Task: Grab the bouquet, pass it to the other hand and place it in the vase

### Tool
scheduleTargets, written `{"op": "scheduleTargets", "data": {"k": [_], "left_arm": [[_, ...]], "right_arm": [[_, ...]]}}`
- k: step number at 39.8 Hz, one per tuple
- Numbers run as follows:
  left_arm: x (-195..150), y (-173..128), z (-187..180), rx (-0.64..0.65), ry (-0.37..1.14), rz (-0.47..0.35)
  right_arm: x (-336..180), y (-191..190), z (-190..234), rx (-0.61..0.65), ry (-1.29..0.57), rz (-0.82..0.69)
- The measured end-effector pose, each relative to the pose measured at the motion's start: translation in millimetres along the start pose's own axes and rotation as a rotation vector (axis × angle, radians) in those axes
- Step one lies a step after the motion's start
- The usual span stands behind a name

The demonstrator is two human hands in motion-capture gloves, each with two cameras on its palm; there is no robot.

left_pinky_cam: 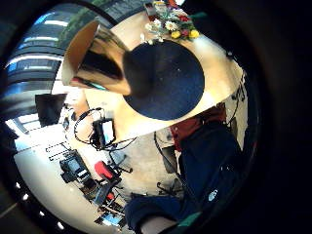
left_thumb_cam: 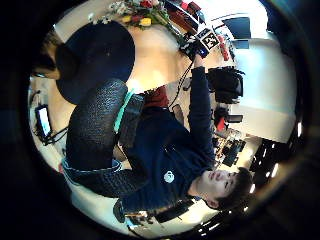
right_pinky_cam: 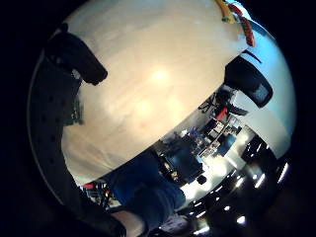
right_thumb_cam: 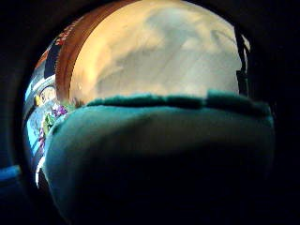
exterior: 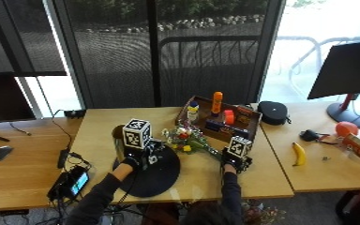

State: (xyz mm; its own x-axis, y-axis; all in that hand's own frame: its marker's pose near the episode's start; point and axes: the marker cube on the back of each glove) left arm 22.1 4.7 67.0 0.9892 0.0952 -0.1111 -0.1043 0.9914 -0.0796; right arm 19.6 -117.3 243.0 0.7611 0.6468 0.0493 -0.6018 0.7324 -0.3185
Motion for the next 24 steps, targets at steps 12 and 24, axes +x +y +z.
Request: {"op": "scheduleTargets", "data": {"k": [12, 24], "left_arm": [[-6.1, -4.5, 8.6, -0.043, -0.017, -0.021], [4.9, -21.5, 12.8, -0.093, 0.041, 0.009]], "right_arm": [[-3.4, 10.7, 15.9, 0.039, -0.135, 0.056], [-16.7, 5.7, -24.7, 0.385, -0.402, -0.173]]}}
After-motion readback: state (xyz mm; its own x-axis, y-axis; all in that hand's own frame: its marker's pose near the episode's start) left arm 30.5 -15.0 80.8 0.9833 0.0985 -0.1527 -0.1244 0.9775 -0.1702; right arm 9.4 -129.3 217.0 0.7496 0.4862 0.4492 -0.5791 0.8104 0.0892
